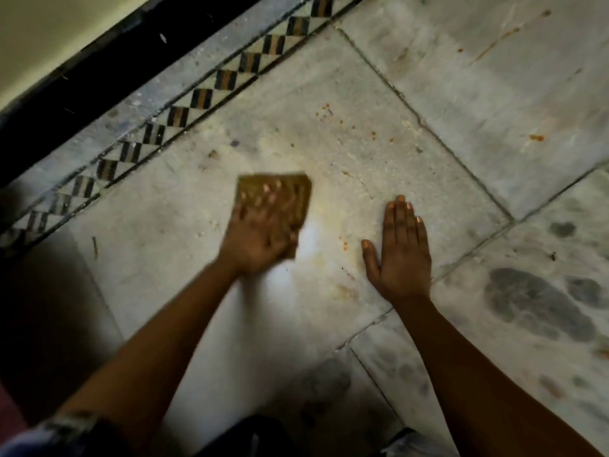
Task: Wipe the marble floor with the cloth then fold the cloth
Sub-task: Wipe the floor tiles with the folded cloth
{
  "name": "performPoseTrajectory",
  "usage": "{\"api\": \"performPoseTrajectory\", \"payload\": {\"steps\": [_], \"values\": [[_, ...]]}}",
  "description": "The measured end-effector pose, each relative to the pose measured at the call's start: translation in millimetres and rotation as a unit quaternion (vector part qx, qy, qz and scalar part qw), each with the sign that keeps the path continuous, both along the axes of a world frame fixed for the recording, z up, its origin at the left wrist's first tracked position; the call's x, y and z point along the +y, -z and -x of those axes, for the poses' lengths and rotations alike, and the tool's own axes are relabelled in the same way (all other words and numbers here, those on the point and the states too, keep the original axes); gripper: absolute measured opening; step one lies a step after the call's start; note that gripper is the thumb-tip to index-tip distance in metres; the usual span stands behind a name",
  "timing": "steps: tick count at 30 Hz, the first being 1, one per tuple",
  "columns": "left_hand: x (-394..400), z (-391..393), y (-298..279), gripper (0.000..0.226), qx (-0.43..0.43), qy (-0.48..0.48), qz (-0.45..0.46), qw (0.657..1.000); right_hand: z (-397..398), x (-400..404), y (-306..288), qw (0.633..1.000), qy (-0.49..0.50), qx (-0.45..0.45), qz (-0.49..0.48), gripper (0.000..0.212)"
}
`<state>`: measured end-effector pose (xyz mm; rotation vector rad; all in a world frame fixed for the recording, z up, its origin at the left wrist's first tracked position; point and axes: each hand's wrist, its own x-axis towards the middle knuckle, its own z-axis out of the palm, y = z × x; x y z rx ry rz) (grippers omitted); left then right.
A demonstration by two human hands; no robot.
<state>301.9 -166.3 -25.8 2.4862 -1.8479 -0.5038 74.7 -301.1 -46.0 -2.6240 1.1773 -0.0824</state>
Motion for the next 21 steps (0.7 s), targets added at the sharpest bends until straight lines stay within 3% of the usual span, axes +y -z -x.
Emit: {"api": "performPoseTrajectory", "payload": {"steps": [4, 6, 8, 12, 15, 21], "values": [[-81, -83, -6, 0.07, 0.021, -0.128, -0.051, 0.99, 1, 1, 2, 1.0, 0.002, -0.002, 0.002, 0.07], [-100, -88, -11, 0.067, 0.012, -0.156, -0.057, 0.986, 1, 0, 3, 1.0, -0.002, -0.007, 0.005, 0.07], [-88, -54, -7, 0.07, -0.026, -0.127, -0.029, 0.991, 1, -1, 2, 1.0, -0.004, -0.007, 0.007, 0.07], [-14, 39, 3, 0.075, -0.004, 0.024, 0.024, 0.999, 0, -1, 1, 1.0, -0.008, -0.009, 0.0, 0.069], [5, 27, 2, 0.07, -0.021, 0.06, 0.005, 0.998, 7, -10, 0, 0.999, -0.036, 0.004, -0.006, 0.068], [-107, -53, -4, 0.066, -0.016, -0.193, -0.014, 0.981, 19, -34, -2, 1.0, 0.02, 0.021, 0.01, 0.075]]}}
